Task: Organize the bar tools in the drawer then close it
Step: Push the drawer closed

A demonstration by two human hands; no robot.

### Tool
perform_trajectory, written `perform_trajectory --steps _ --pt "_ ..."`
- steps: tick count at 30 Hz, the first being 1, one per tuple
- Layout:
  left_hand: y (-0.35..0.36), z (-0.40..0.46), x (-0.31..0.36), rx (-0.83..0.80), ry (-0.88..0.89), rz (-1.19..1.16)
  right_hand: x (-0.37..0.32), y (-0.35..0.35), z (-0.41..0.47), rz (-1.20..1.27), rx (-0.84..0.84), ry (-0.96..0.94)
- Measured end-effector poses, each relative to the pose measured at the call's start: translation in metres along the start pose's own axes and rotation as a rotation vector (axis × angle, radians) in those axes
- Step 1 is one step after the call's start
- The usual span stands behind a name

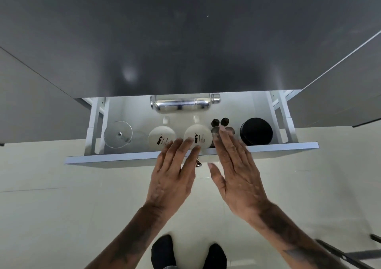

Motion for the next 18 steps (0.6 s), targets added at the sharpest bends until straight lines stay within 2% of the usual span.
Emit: perform_trajectory --steps 3,6,10,13,18 --pt "0.009 -0.015 0.004 -0.118 -0.148 -0.017 -0.007 0.017 -0.017 -0.023 -0.063 0.039" --pt "0.026 -0.017 0.003 -0.248 -0.204 -0.028 -0.001 0.033 -0.010 -0.043 -0.112 0.073" --pt "0.037 0.003 -0.005 -0.314 -0.253 0.003 0.004 0.037 0.011 -0.054 -0.099 0.085" --pt "0.039 0.024 -0.014 -0.325 -0.283 0.037 0.008 0.038 0.033 -0.072 -0.105 0.104" --pt "0.037 0.041 -0.017 -0.212 -0.267 -0.015 0.006 0.039 0.058 -0.022 -0.094 0.273"
Point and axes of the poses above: each hand's wrist, its own z-axis towards the middle knuckle, its own y-axis out of the palm, x = y × z, the point moved 9 cm from there along z, towards the middle knuckle, and after that the axes turned 2 degrees about -x, right-handed, at the moved point
